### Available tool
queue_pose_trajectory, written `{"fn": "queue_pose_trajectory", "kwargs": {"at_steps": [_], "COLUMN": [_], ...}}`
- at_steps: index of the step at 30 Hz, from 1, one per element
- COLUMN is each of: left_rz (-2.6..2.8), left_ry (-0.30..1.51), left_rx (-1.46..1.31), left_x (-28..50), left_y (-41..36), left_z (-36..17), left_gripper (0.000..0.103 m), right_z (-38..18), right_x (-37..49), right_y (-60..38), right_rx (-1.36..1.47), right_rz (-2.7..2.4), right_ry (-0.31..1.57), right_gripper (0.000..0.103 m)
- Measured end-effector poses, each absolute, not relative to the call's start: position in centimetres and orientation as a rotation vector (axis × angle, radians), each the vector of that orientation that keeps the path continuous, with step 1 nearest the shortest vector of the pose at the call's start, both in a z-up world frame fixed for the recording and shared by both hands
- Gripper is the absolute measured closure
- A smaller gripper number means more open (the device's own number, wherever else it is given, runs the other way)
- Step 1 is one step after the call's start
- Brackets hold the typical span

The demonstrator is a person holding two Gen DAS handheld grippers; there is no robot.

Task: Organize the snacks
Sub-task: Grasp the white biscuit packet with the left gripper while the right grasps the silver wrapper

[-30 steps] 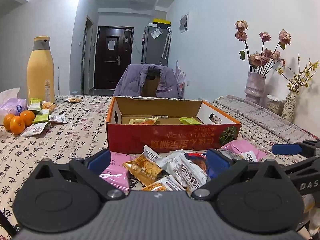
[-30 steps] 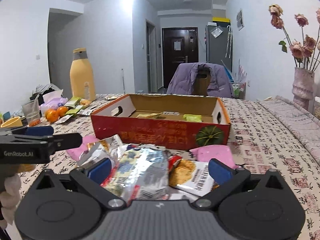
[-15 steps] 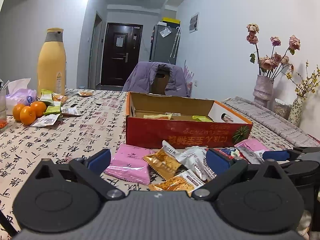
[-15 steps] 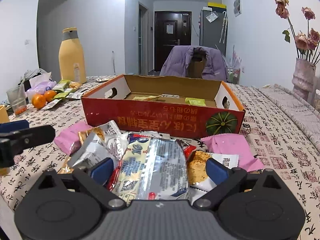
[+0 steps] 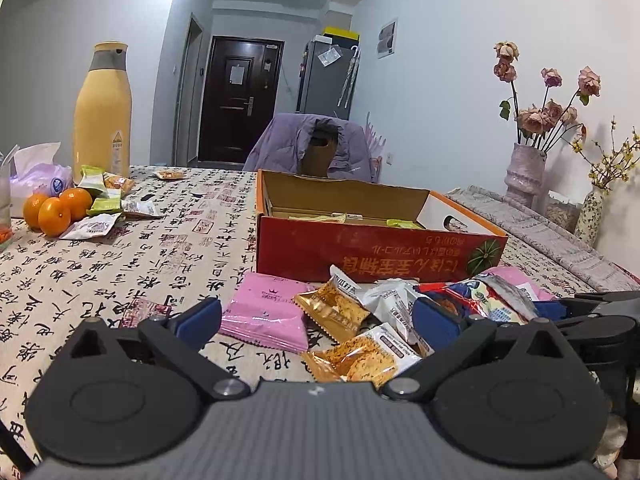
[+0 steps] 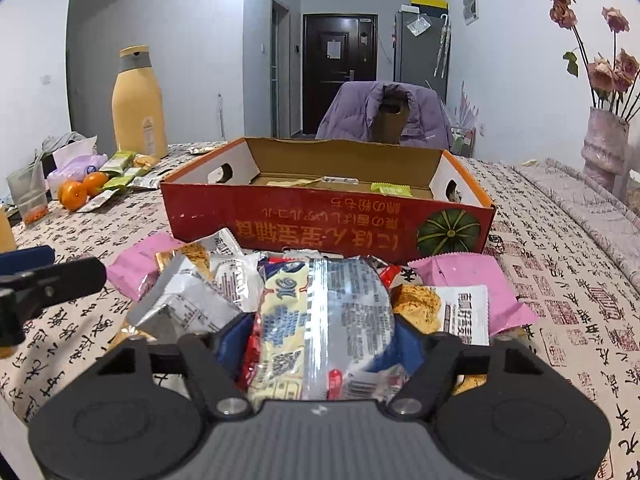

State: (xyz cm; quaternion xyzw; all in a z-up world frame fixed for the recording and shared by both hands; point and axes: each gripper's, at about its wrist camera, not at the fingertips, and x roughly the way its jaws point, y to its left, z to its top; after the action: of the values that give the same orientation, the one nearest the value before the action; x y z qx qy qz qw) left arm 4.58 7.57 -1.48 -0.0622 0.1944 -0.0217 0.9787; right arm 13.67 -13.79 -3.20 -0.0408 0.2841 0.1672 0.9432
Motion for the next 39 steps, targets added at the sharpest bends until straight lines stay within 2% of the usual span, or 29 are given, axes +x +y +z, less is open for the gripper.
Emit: {"fn": "queue_pose_trajectory", "kwargs": {"at_steps": [1, 5, 14, 27, 31, 39], "left_rz": [-0.044, -0.049, -0.082, -0.108, -0.093, -0.082], "left_ry": [0.391, 0.388, 0.405, 0.456, 0.465, 0.510], "left_rx": [-0.125, -0.123, -0.106, -0.012, 0.016, 0.026], "left_x": [4.6, 4.4, 4.7, 6.2, 6.7, 8.1], "left_y": [7.5, 7.2, 4.9, -0.5, -1.7, -2.6], "left_z": [-1.5, -1.3, -1.1, -2.2, -2.5, -3.3], "left_gripper": [0.000, 0.000, 0.000, 0.001, 0.007, 0.033], "right_z": [-3.1, -2.6, -1.0, -1.8, -2.2, -2.5], "right_x": [13.6, 13.0, 11.9, 11.5, 11.3, 11.1], "right_y": [-13.9, -14.6, -18.0, -22.3, -22.5, -22.9], "right_rx": [-0.078, -0.062, 0.006, 0.060, 0.062, 0.069], "right_rz": [0.349, 0.349, 0.322, 0.277, 0.291, 0.302], "right_ry": [0.574, 0.535, 0.435, 0.421, 0.420, 0.424], "right_gripper": [0.041, 0.045, 0.045, 0.045, 0.045, 0.045]}}
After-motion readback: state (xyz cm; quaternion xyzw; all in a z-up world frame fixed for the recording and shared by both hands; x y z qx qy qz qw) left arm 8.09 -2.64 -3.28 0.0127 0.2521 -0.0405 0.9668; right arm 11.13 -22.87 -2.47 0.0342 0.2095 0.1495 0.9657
